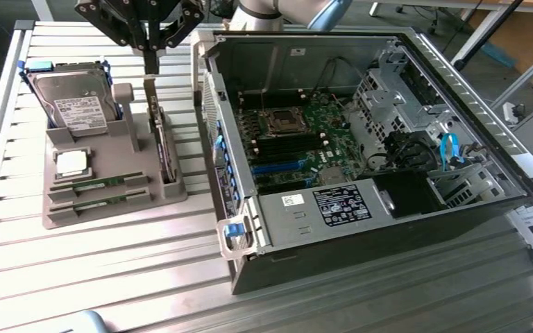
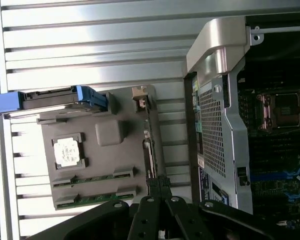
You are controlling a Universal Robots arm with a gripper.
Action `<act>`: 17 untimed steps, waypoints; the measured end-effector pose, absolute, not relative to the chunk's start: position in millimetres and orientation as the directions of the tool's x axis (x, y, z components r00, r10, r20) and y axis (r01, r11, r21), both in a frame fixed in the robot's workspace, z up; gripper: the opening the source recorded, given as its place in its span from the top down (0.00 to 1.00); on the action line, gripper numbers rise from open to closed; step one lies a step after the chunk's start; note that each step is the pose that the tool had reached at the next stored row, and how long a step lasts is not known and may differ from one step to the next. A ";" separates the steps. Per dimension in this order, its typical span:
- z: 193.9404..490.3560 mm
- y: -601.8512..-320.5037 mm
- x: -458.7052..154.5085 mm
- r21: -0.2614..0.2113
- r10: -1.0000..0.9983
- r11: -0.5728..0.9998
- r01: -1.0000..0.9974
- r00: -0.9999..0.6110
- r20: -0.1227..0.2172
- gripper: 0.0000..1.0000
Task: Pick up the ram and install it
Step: 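Reach for the ram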
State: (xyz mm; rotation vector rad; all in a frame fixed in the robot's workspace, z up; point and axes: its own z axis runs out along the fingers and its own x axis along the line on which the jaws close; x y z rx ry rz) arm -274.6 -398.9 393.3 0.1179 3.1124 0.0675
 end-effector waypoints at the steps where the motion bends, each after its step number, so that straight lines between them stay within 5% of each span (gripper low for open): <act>1: 393.3 -398.9 -276.1 0.044 0.076 0.996 0.075 -0.997 -0.024 0.89; 17: 393.3 -398.9 -294.1 0.044 0.076 0.996 0.075 -0.997 -0.024 0.89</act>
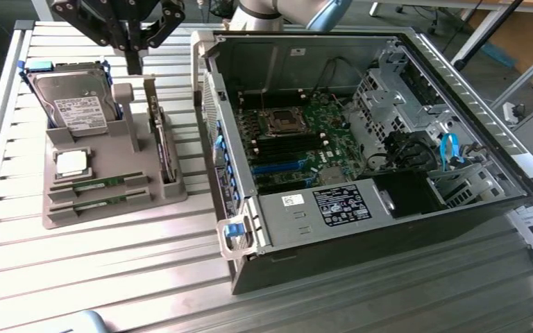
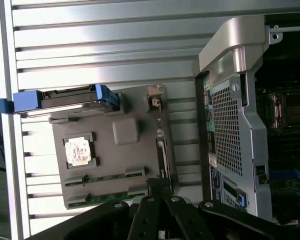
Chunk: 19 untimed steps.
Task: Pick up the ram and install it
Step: 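Reach for the ram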
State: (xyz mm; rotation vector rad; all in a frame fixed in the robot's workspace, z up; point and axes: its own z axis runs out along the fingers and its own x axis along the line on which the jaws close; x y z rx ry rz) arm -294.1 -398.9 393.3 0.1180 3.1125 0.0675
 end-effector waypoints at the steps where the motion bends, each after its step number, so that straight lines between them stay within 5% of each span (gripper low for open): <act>1: 393.3 -398.9 -295.1 0.044 0.076 0.996 0.075 -0.997 -0.025 0.89; 19: 393.3 -398.9 -311.7 0.044 0.076 0.996 0.075 -0.997 -0.024 0.89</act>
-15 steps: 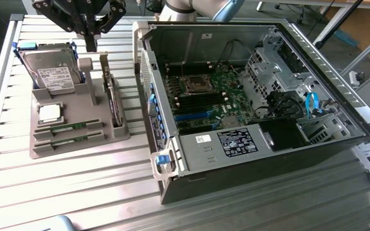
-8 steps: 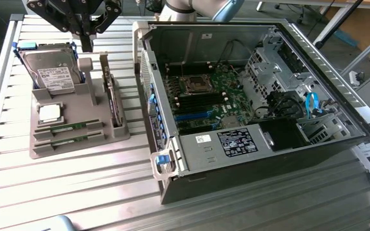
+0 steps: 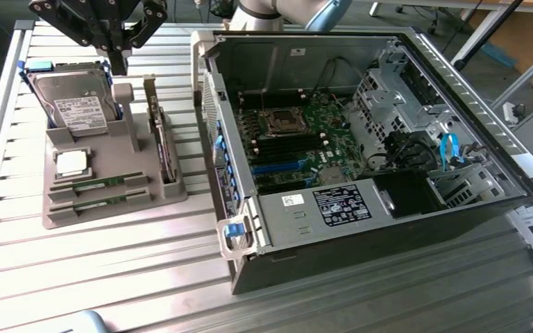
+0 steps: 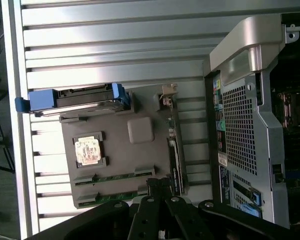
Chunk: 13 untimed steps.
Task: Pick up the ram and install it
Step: 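Reach for the ram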
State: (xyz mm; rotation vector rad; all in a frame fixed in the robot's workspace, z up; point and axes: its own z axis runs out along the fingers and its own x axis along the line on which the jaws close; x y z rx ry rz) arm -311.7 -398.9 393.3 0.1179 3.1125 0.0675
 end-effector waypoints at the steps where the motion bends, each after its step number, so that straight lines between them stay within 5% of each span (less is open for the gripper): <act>1: 393.3 -398.9 -312.5 0.044 0.076 0.996 0.075 -0.997 -0.024 0.89; 13: 393.3 -398.9 -322.8 0.044 0.076 0.996 0.075 -0.997 -0.024 0.89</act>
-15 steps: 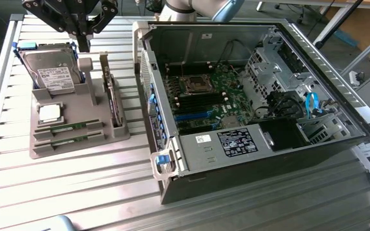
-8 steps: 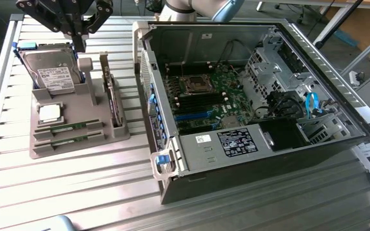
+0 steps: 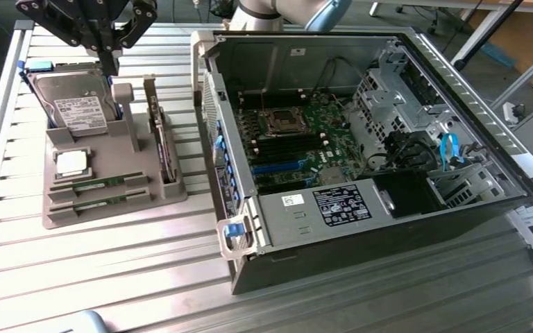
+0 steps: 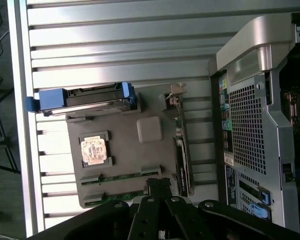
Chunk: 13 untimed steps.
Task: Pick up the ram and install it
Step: 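Reach for the ram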
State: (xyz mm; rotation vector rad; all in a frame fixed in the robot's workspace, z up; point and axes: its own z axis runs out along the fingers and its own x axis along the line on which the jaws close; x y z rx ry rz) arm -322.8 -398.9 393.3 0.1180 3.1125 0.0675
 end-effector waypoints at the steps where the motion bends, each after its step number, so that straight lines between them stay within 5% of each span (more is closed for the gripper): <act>1: 393.3 -398.9 -323.5 0.044 0.076 0.996 0.075 -0.997 -0.025 0.89; 13: 393.3 -398.9 -331.6 0.044 0.076 0.996 0.075 -0.997 -0.024 0.89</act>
